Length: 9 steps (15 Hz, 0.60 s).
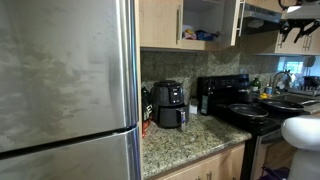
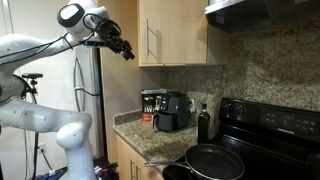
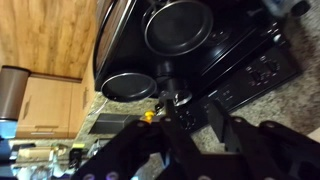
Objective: Open the right drawer on top of the air fryer
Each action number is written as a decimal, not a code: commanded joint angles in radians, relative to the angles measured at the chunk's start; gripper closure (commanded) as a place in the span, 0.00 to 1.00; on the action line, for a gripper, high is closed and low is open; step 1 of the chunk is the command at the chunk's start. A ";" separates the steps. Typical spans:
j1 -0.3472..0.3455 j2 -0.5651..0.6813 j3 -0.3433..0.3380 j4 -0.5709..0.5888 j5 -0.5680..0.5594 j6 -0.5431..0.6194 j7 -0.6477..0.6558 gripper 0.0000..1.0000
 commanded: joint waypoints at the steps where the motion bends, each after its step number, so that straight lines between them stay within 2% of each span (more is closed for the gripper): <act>1: 0.039 0.027 0.141 0.113 0.252 -0.120 0.134 0.28; 3: 0.062 0.053 0.224 0.189 0.386 -0.122 0.220 0.14; 5: 0.084 0.093 0.303 0.272 0.482 -0.064 0.273 0.02; 6: 0.067 0.021 0.267 0.175 0.415 -0.073 0.243 0.00; 7: 0.075 0.028 0.290 0.200 0.420 -0.073 0.266 0.11; 8: 0.073 0.024 0.295 0.201 0.416 -0.075 0.269 0.00; 9: 0.071 0.037 0.301 0.186 0.396 -0.027 0.239 0.00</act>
